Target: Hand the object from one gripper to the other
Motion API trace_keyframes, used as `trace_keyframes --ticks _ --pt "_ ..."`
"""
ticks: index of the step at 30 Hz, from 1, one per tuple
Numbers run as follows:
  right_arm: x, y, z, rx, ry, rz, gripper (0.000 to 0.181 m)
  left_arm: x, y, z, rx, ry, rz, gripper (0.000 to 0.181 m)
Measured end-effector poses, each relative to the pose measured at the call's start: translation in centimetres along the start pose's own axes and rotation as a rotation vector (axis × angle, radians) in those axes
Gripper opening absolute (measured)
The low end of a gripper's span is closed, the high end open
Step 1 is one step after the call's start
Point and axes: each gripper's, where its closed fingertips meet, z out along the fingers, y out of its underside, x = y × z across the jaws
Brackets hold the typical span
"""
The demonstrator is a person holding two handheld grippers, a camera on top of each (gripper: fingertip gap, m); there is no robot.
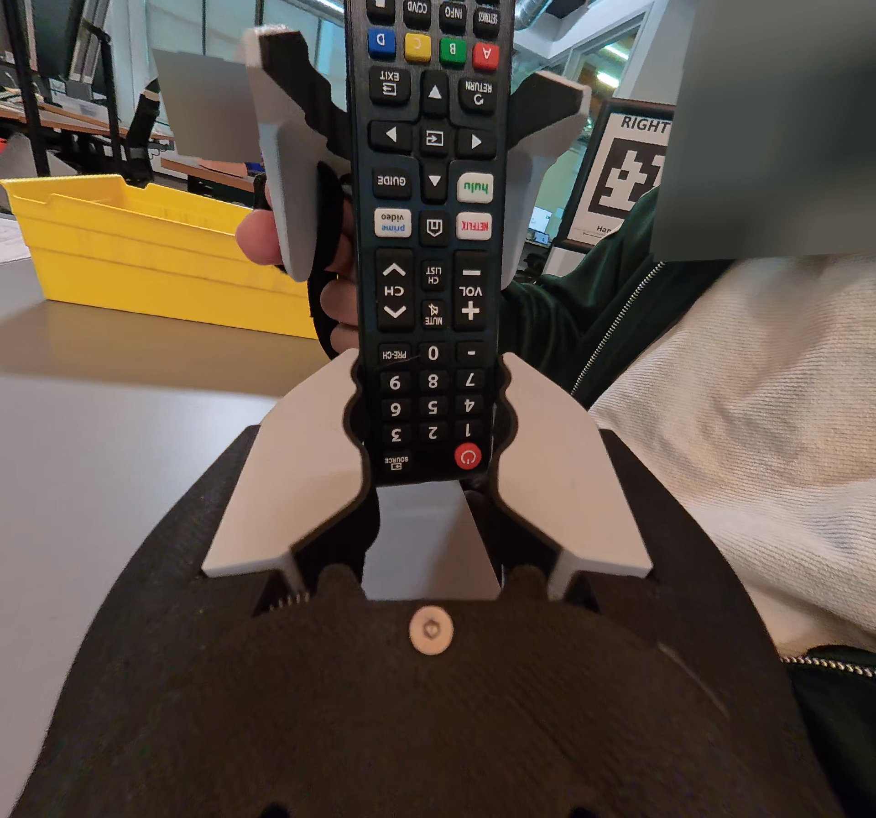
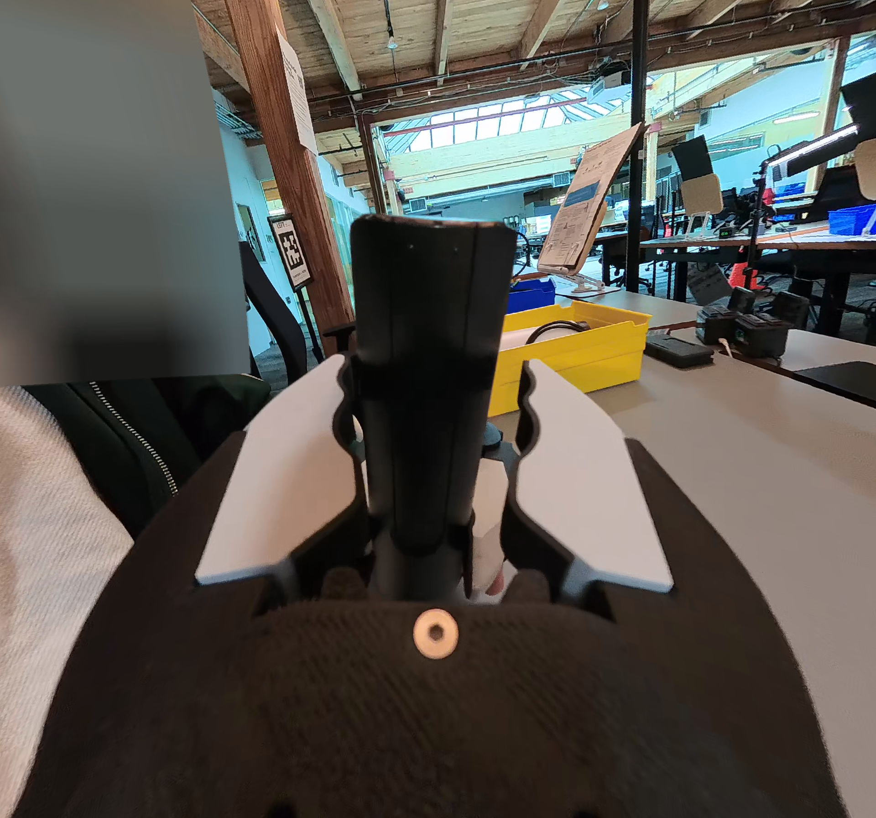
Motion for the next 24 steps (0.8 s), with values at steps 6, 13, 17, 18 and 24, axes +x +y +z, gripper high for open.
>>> trace_keyframes --ticks 6,13,17,18,24 --pt "-0.2 0.1 0.1 -0.01 -0.001 -0.007 0.065 0.0 0.4 0.2 -0.016 0.006 -0.004 0.05" --pt "-0.5 0.1 0.1 -0.027 -0.009 -0.024 0.052 0.0 0.5 0.3 -0.018 0.0 -0.001 0.05" --pt "-0.5 0.2 0.1 -0.033 -0.005 -0.02 0.051 -0.1 0.5 0.4 -0.011 -0.009 -0.003 0.05" --pt "-0.4 0.2 0.1 -0.038 0.0 -0.016 0.051 -0.2 0.5 0.4 -0.012 -0.009 -0.009 0.05" --pt "1.2 2.1 -0.1 -0.182 0.125 -0.122 0.051 -2.2 1.6 0.4 -0.048 -0.105 -0.098 0.104"
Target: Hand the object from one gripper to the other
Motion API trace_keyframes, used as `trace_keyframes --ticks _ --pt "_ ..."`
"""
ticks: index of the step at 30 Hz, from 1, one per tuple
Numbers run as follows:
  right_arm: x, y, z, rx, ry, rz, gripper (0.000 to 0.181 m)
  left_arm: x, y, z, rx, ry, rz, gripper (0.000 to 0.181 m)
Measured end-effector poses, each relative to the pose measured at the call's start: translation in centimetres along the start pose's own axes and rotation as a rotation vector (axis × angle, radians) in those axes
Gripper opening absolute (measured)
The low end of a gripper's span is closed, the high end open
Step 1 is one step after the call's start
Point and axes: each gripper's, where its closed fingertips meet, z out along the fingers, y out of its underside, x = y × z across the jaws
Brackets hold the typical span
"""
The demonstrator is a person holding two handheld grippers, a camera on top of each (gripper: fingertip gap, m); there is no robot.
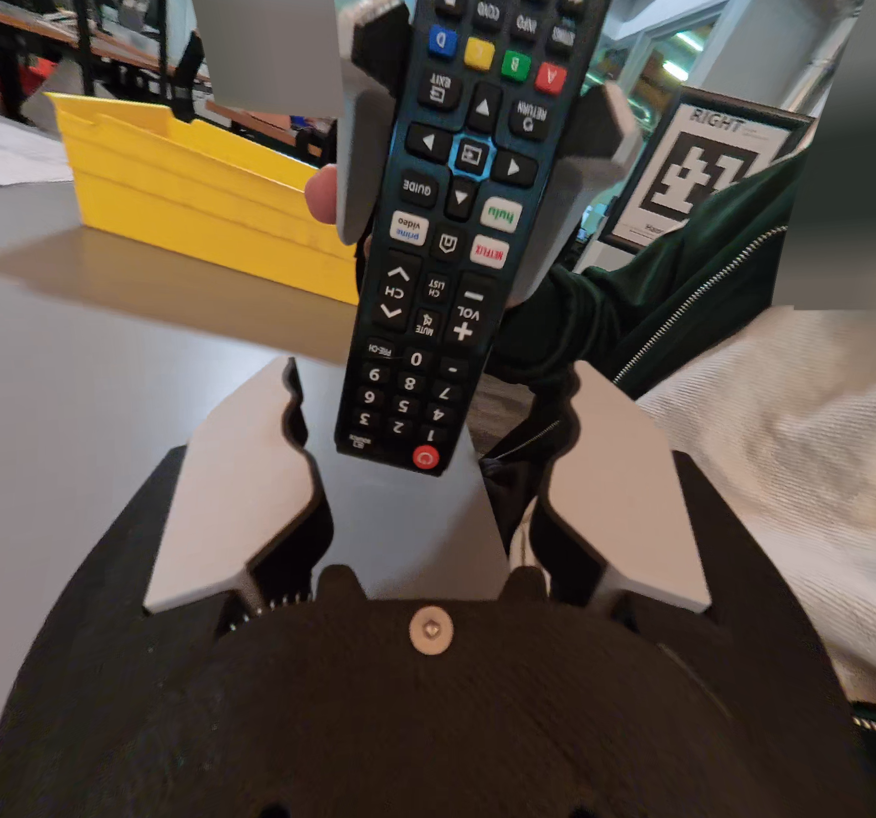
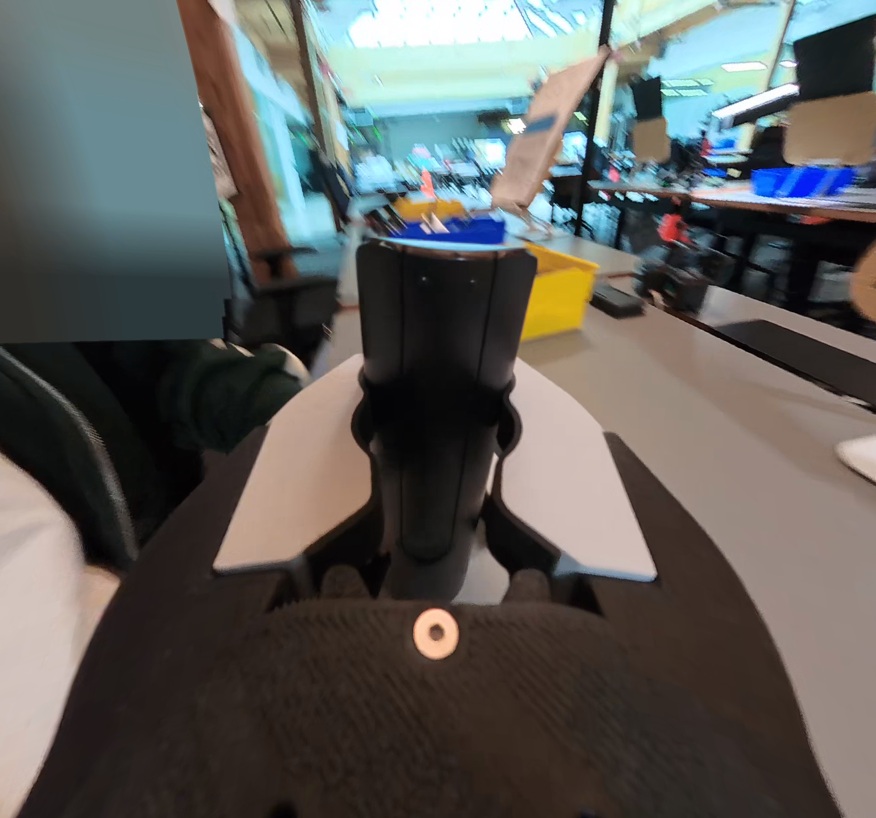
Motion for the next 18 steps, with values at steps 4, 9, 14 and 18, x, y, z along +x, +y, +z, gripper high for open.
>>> trace_keyframes --ticks 4,9,14,18 --pt "0.9 1.7 0.0 -0.098 0.062 -0.092 0.053 -0.9 -0.7 -0.7 0.043 -0.038 -0.013 0.112" --pt "1.1 2.9 0.1 -0.121 0.062 -0.077 0.052 -1.6 -1.7 -1.8 0.106 -0.065 -0.03 0.111" --pt "1.4 3.2 0.0 -0.137 0.076 -0.088 0.051 -1.8 -2.2 -2.2 0.134 -0.068 -0.041 0.109" --pt "1.9 3.8 -0.1 -0.197 0.117 -0.134 0.051 -2.0 -2.3 -2.5 0.14 -0.067 -0.062 0.111"
